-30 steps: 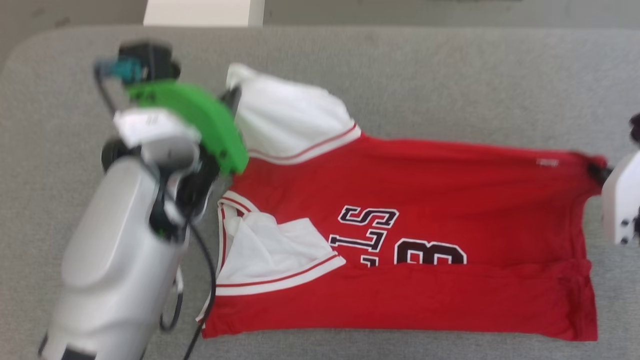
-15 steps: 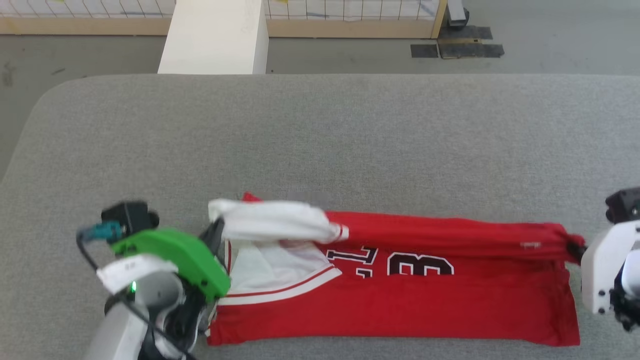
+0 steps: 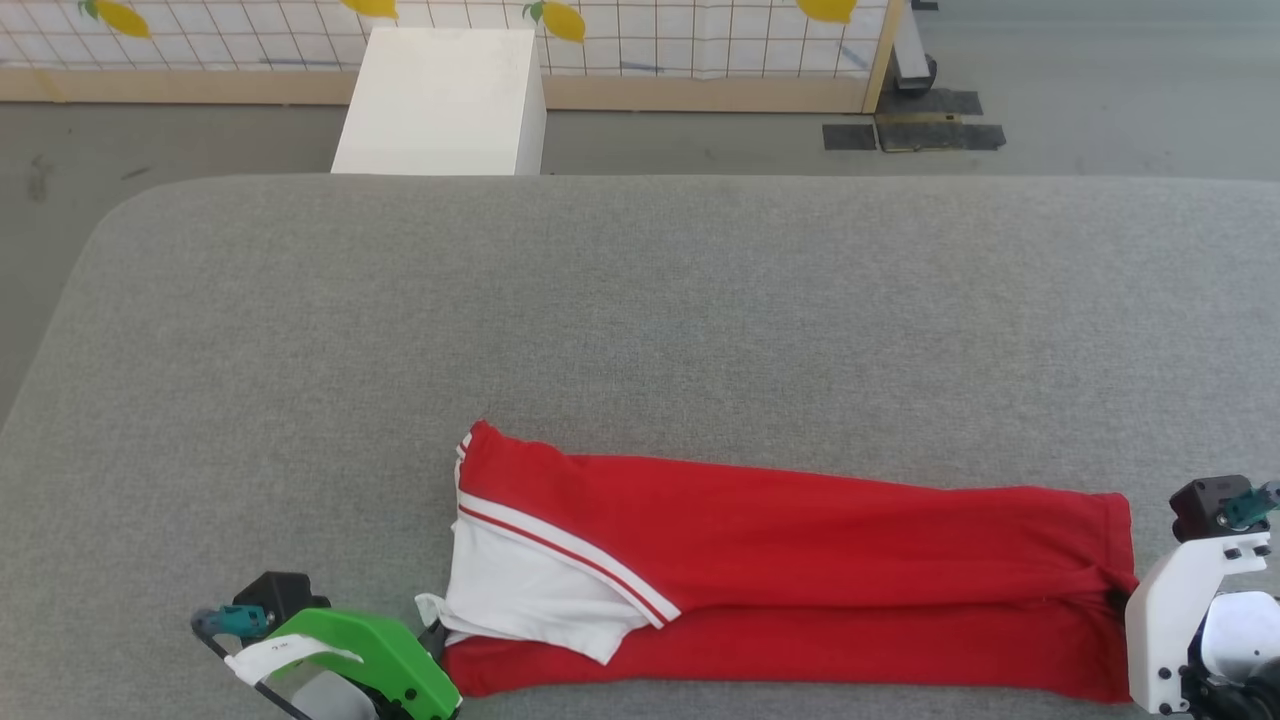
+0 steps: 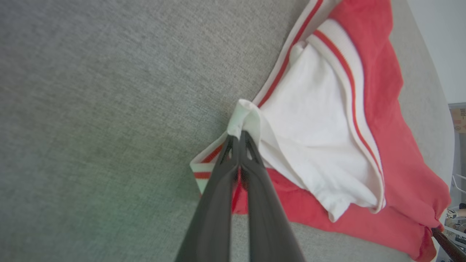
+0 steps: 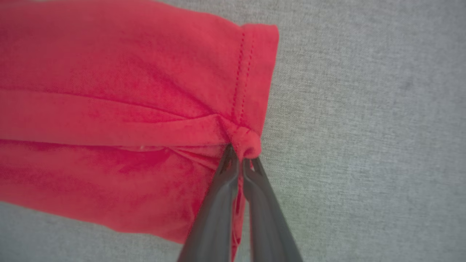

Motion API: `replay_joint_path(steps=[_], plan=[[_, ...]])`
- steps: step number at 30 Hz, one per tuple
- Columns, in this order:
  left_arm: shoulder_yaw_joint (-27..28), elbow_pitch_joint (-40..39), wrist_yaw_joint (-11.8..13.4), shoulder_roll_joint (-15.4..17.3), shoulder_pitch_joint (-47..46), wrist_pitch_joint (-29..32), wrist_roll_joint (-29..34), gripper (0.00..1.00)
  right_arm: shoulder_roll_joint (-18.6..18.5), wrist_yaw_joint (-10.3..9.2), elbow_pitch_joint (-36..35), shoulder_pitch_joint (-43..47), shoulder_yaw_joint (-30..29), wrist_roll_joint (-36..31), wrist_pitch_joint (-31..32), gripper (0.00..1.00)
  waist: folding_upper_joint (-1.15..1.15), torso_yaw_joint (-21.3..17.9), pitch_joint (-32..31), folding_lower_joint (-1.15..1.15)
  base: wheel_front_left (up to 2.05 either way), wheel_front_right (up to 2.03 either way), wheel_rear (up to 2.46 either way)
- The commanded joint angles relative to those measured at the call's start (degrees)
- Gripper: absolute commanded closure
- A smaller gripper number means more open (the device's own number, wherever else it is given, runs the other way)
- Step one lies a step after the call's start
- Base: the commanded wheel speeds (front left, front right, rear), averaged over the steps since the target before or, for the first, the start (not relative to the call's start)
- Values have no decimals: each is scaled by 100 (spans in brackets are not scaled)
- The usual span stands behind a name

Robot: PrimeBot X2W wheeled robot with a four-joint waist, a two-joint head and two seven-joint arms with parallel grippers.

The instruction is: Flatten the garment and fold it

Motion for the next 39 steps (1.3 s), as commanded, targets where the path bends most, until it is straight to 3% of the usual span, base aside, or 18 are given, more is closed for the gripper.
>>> replay_joint_path(steps=[1, 2, 8, 13, 16, 22, 26, 29, 39], plan=[[5, 117, -30, -15, -47, -27, -9, 0, 84, -9, 74, 88, 26, -11, -29, 46, 0, -19, -55, 1, 0, 0, 0], [11, 168, -43, -10, -77, -29, -12, 0, 101, -9, 72, 79, 0, -1, -76, 0, 0, -26, -89, 1, 0, 0, 0], [-11, -29, 11, 329, -209, 156, 147, 0, 101, -9, -211, 211, -338, 174, -157, 0, 0, -12, -278, 1, 0, 0, 0], [153, -686, 151, 652, -308, 109, 350, 0, 64, -9, -769, 517, -940, 329, -37, 0, 0, 12, -384, 1, 0, 0, 0], [271, -1050, 52, 823, -430, -479, 763, 0, -22, -9, -974, 589, -1149, 381, 39, 0, 0, 0, -374, 1, 0, 0, 0], [176, -1150, -459, 965, -715, -2154, 1783, 0, -224, -9, -1005, 400, -1328, 547, 96, 0, 0, 66, -172, 1, 0, 0, 0], [-46, -863, -714, 956, -823, -3122, 2371, 0, -492, -9, -795, 302, -859, 723, 130, 0, 0, 116, -2, 1, 0, 0, 0], [-217, -617, -862, 946, -949, -3425, 2765, 0, -698, -9, -599, 198, -323, 965, 39, 0, 0, 155, 125, 1, 0, 0, 0], [-90, -560, -1016, 530, -1055, -3553, 3435, 0, -1009, -9, -203, -180, 1090, 1646, -98, 0, 0, 210, 290, 1, 0, 0, 0]])
